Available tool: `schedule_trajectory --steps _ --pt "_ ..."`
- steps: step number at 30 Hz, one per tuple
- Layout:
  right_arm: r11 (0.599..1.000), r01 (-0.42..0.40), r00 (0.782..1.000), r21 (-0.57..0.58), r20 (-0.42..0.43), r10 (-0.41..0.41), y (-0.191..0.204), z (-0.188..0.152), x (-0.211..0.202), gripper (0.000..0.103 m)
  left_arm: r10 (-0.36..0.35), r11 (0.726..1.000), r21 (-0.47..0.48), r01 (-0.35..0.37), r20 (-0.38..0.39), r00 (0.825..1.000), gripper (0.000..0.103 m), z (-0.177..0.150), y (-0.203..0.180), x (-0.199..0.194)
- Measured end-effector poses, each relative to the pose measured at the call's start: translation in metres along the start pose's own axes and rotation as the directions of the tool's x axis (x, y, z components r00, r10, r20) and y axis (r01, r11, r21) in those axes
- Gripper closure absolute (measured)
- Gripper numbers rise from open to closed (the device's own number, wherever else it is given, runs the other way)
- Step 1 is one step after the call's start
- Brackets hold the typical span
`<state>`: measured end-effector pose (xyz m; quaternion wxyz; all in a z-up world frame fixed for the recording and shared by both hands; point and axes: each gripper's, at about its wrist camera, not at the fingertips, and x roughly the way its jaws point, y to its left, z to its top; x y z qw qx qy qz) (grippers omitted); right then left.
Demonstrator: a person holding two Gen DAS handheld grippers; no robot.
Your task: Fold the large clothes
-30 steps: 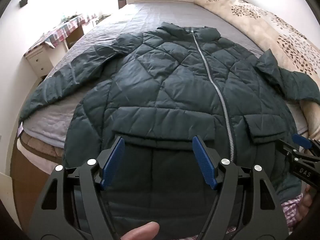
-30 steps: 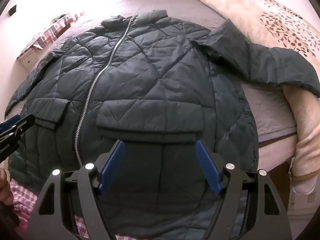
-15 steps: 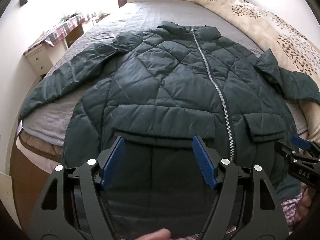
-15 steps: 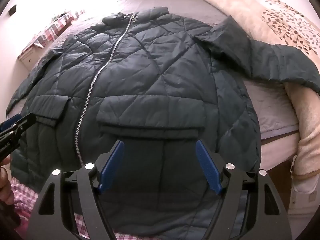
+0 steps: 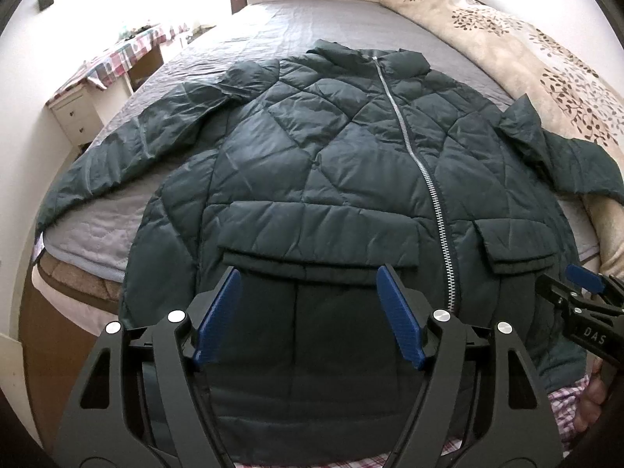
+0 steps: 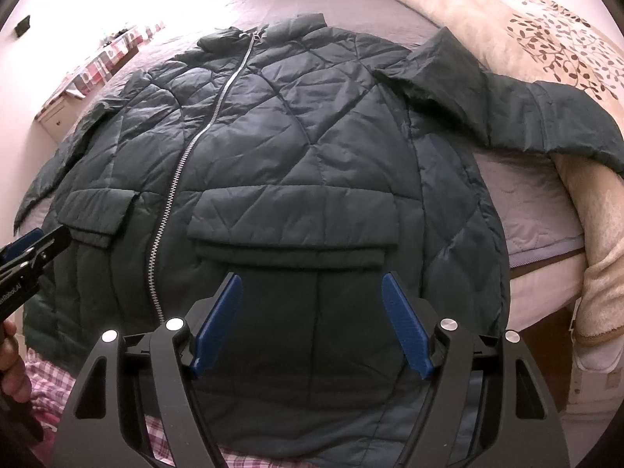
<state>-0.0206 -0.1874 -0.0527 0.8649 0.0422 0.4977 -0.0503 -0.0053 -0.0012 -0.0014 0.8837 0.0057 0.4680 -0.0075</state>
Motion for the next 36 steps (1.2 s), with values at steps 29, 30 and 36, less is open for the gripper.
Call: schedule_trajectory --steps 29,30,36 --pt "1.000 -0.009 1.000 0.025 -0.006 0.009 -0.006 -0.002 0.000 0.030 -0.004 1.000 -0.007 0.004 -0.015 1.000 0.026 0.002 0.002 -0.001" --pt "1.000 -0.010 1.000 0.028 -0.007 0.010 -0.006 -0.003 0.000 0.030 -0.004 1.000 -0.006 0.004 -0.016 1.000 0.026 0.002 0.002 -0.002" --pt "0.999 -0.017 1.000 0.045 -0.018 0.017 -0.010 -0.003 0.003 0.030 -0.002 1.000 -0.009 0.002 -0.021 1.000 0.026 0.002 0.003 0.001"
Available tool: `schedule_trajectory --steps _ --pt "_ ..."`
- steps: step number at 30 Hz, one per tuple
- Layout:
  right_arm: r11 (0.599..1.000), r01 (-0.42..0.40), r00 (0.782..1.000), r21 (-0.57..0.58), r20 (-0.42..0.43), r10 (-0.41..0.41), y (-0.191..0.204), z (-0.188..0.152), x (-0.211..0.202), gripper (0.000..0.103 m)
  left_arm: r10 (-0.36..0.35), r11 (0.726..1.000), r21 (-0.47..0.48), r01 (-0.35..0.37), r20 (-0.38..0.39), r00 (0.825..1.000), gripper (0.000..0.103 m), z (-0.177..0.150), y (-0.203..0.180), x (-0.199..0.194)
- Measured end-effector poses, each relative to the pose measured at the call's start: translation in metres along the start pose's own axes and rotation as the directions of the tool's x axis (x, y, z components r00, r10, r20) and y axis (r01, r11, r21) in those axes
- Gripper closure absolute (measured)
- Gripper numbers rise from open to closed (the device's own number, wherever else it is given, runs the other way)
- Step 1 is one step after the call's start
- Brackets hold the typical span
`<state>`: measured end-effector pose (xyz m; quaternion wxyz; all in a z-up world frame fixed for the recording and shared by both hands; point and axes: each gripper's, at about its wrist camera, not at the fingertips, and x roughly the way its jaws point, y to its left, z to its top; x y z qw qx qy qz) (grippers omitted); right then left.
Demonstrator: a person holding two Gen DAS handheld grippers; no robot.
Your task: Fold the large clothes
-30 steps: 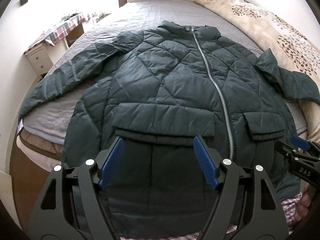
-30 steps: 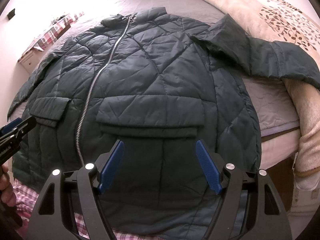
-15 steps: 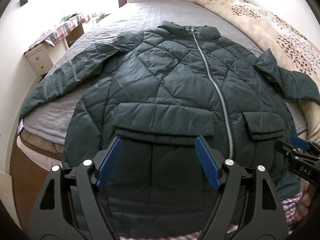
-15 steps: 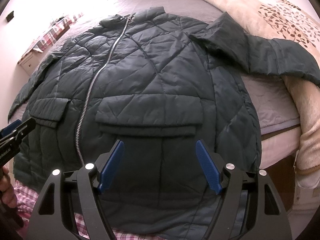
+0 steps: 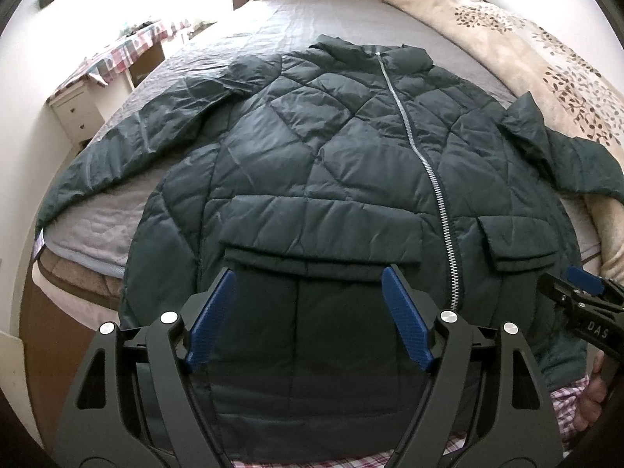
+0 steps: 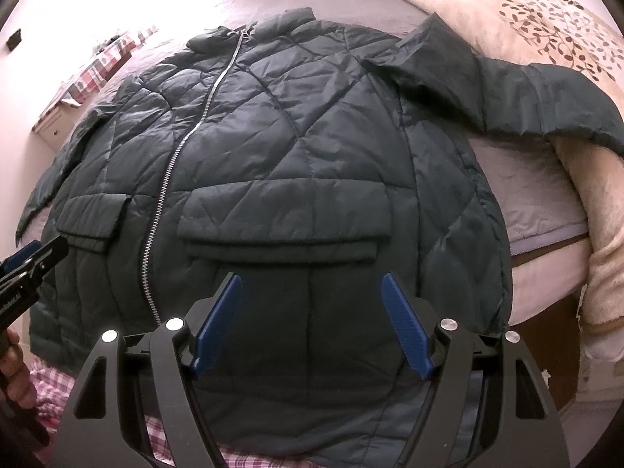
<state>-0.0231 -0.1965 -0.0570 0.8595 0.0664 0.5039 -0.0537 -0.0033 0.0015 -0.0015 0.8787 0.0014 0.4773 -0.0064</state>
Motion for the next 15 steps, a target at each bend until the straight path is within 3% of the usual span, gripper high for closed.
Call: schedule_trajectory --steps 15 --pt "1.000 -0.005 1.000 0.013 -0.014 0.005 -0.0040 0.0004 0.0035 0.030 0.004 1.000 0.002 -0.004 -0.019 1.000 0.026 0.0008 0.0013 0.0079"
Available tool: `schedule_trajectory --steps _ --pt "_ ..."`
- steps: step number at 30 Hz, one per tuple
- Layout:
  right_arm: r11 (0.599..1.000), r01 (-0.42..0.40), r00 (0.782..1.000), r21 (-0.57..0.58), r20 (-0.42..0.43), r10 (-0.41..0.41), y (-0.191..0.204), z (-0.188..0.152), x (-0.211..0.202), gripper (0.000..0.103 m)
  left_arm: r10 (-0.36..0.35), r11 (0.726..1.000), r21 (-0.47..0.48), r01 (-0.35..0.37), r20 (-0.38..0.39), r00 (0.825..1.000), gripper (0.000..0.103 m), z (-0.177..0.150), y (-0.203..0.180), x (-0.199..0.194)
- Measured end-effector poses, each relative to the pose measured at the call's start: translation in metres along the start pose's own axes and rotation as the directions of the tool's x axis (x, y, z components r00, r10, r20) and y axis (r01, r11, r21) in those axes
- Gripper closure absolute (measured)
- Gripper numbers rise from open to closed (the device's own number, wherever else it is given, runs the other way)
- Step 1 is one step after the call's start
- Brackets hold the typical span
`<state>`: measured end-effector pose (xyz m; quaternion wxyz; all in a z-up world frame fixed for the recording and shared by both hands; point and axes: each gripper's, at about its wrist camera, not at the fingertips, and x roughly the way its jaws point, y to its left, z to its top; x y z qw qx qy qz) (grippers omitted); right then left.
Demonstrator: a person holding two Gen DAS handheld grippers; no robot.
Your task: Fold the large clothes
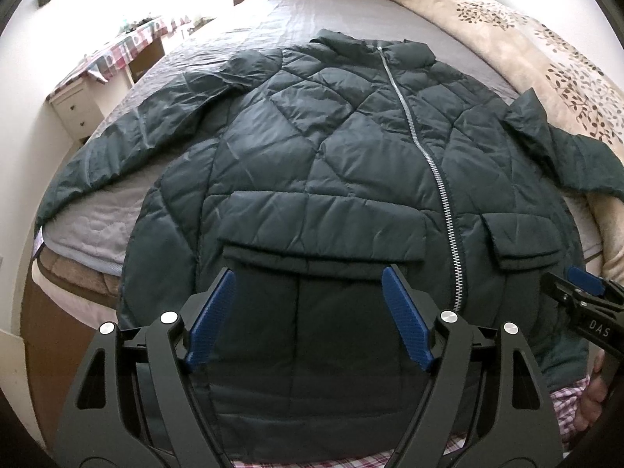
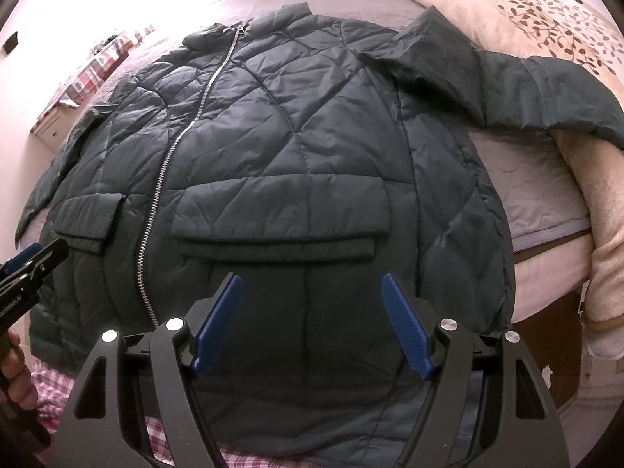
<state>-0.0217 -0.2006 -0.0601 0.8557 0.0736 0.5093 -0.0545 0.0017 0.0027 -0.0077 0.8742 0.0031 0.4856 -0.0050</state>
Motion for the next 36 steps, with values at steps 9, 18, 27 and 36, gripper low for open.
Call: schedule_trajectory --steps 9,18,27,36 --pt "1.000 -0.001 1.000 0.000 -0.001 0.001 -0.001 0.000 0.001 0.030 -0.001 1.000 -0.003 0.001 -0.005 1.000 0.026 -0.002 0.001 0.002" --pt "1.000 -0.001 1.000 0.003 -0.002 0.001 -0.001 0.000 0.001 0.030 -0.001 1.000 -0.003 0.001 -0.006 1.000 0.026 -0.001 0.001 0.002" --pt "1.000 -0.004 1.000 0.010 -0.004 0.004 -0.004 -0.002 0.002 0.030 -0.001 1.000 -0.002 0.001 -0.007 1.000 0.026 -0.001 0.001 0.002" --pt "1.000 -0.007 1.000 0.023 -0.006 0.007 -0.010 -0.001 0.002 0.030 0.000 1.000 -0.002 0.000 -0.010 1.000 0.026 -0.006 0.001 0.005"
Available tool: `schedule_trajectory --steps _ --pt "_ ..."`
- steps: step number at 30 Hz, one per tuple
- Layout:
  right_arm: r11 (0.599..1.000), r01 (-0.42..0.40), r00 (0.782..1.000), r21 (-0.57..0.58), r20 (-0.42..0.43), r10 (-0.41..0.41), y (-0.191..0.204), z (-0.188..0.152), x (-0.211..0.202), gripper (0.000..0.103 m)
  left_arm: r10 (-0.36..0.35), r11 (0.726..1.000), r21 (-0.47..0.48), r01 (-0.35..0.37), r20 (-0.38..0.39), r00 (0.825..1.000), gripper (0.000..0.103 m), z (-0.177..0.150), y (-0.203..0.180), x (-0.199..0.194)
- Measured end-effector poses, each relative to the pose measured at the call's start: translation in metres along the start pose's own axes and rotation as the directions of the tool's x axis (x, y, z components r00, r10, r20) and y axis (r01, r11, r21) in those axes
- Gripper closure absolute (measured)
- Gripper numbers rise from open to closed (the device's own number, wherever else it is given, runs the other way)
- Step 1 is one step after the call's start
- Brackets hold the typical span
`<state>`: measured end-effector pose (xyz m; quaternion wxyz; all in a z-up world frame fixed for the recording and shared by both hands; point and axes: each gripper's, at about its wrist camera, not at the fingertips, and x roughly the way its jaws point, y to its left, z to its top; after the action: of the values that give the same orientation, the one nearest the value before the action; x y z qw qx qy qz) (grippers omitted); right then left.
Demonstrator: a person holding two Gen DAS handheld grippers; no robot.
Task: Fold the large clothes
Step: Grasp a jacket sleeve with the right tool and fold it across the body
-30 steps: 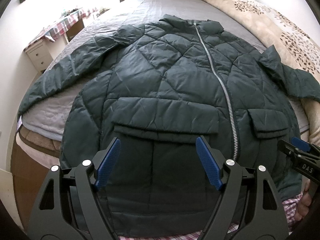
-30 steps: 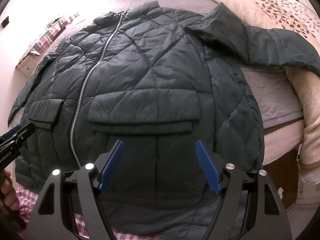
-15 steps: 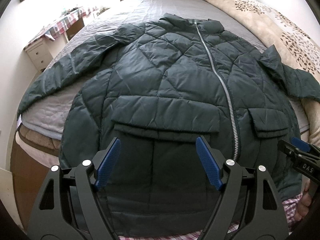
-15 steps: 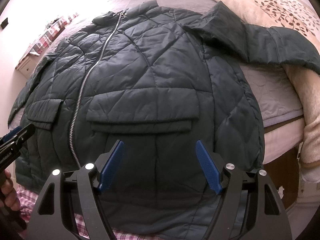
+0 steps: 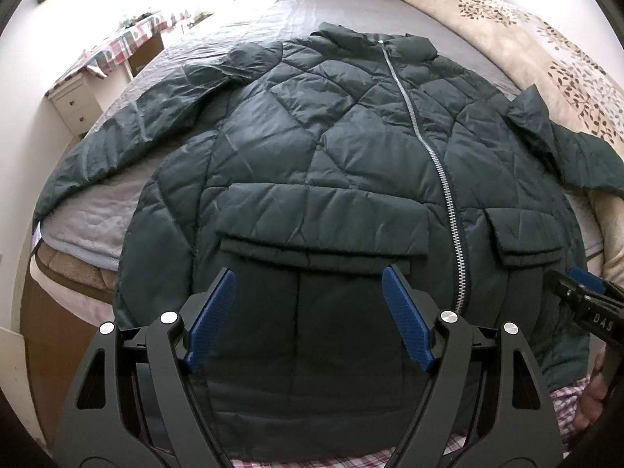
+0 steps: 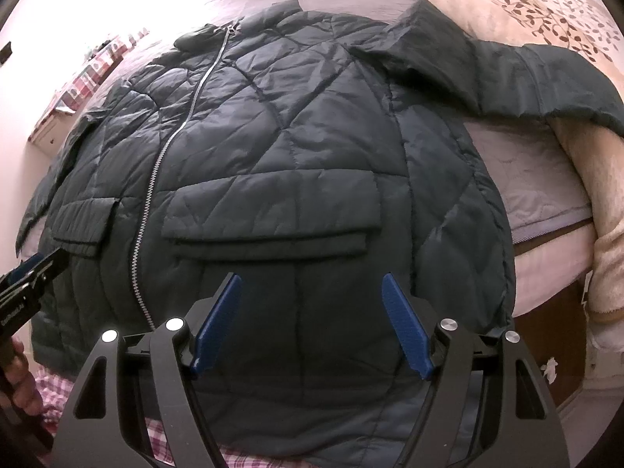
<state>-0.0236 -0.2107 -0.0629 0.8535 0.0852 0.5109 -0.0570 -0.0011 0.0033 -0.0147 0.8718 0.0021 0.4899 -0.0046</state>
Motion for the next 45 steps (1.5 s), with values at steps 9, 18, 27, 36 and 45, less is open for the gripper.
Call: schedule_trajectory --steps 9,18,27,36,45 --pt "0.997 0.035 0.998 0.069 0.043 -0.038 -0.029 0.009 -0.008 0.030 0.001 1.000 0.000 -0.001 -0.007 1.000 0.022 -0.002 -0.001 0.001" --pt "0.976 0.083 0.987 0.202 0.121 -0.109 -0.094 0.033 -0.020 0.030 0.015 1.000 -0.004 -0.015 -0.026 1.000 0.022 0.002 -0.002 0.002" --pt "0.846 -0.002 0.958 0.532 0.242 -0.151 -0.220 0.074 -0.050 0.030 0.042 0.999 -0.005 -0.042 -0.031 0.999 0.022 0.007 0.003 0.003" --pt "0.682 -0.152 0.954 0.715 0.288 -0.089 -0.307 0.091 -0.046 0.045 0.069 0.998 -0.005 -0.070 -0.041 0.997 0.022 0.009 0.007 0.005" --pt "0.626 -0.176 0.956 0.760 0.282 -0.074 -0.327 0.098 -0.026 0.081 0.077 0.997 0.006 -0.077 -0.048 0.996 0.022 0.011 0.008 0.007"
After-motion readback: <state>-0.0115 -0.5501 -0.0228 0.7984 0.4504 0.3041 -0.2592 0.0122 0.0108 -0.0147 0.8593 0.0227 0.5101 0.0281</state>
